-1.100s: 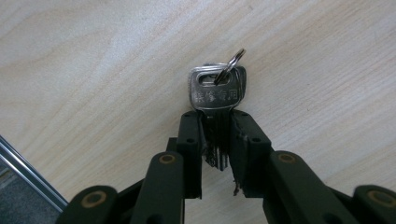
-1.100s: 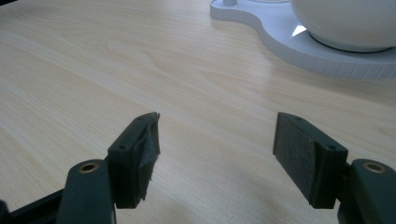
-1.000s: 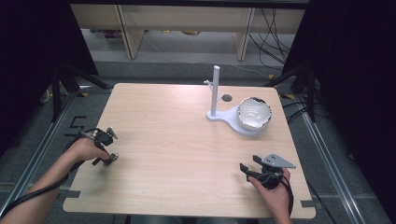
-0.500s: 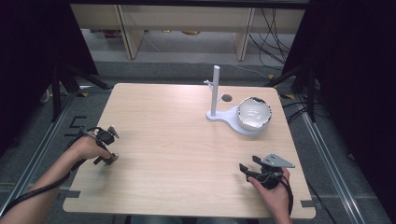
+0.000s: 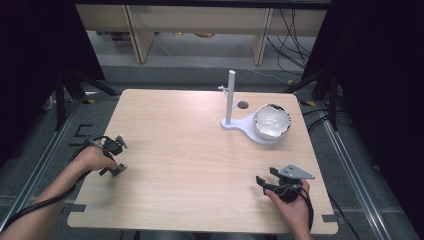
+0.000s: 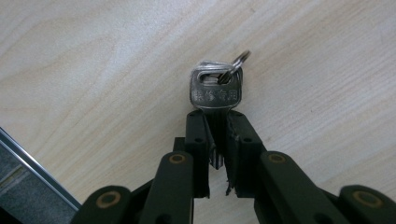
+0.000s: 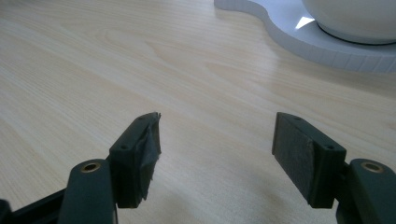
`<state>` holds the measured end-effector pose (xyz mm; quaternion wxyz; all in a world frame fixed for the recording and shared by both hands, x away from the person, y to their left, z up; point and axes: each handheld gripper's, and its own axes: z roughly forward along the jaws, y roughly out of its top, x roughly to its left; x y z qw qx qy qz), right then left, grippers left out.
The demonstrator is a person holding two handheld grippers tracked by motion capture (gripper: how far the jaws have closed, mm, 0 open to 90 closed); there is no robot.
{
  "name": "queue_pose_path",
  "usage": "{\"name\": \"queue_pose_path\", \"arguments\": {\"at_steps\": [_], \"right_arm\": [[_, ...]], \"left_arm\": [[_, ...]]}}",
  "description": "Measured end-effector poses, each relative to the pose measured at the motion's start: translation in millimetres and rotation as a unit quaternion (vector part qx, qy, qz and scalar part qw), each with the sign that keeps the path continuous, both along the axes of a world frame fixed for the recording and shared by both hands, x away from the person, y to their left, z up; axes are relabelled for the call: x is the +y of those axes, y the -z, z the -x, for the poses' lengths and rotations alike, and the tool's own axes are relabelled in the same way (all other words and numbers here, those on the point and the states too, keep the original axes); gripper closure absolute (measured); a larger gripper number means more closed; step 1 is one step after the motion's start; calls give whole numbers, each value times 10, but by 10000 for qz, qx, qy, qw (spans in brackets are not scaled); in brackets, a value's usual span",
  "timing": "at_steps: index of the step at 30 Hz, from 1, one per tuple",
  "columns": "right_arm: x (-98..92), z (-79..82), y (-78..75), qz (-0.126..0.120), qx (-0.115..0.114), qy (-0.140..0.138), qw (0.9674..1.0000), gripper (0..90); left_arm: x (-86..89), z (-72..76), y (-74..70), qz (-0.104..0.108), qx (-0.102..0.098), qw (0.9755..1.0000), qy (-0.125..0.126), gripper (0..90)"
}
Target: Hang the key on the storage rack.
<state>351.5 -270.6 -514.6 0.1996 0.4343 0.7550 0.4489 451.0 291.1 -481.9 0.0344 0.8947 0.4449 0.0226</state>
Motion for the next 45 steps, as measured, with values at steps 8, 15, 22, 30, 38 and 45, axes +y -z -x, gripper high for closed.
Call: {"name": "queue_pose_path", "arguments": {"at_steps": [8, 15, 22, 30, 38, 45], "right_arm": [[-6, 1, -2, 58, -34, 14, 10000, 333], [5, -2, 4, 14, 52, -14, 10000, 332], [-4, 1, -3, 64, 39, -7, 10000, 332], [-4, 2, -3, 72, 57, -14, 10000, 333], [-6, 2, -3, 61, 68, -11, 10000, 333], [-5, -1, -2, 77, 86, -12, 9999, 333]], "left_arm": [[-29, 49, -60, 150, -199, 9996, -109, 799], [-21, 50, -36, 157, -133, 9998, 1, 800], [-18, 55, -43, 171, -215, 9996, -42, 801], [-14, 74, -178, 243, -516, 9984, -66, 802], [-29, 71, -121, 248, -463, 9986, -37, 802], [-17, 69, -92, 278, -363, 9990, 6, 802]]}}
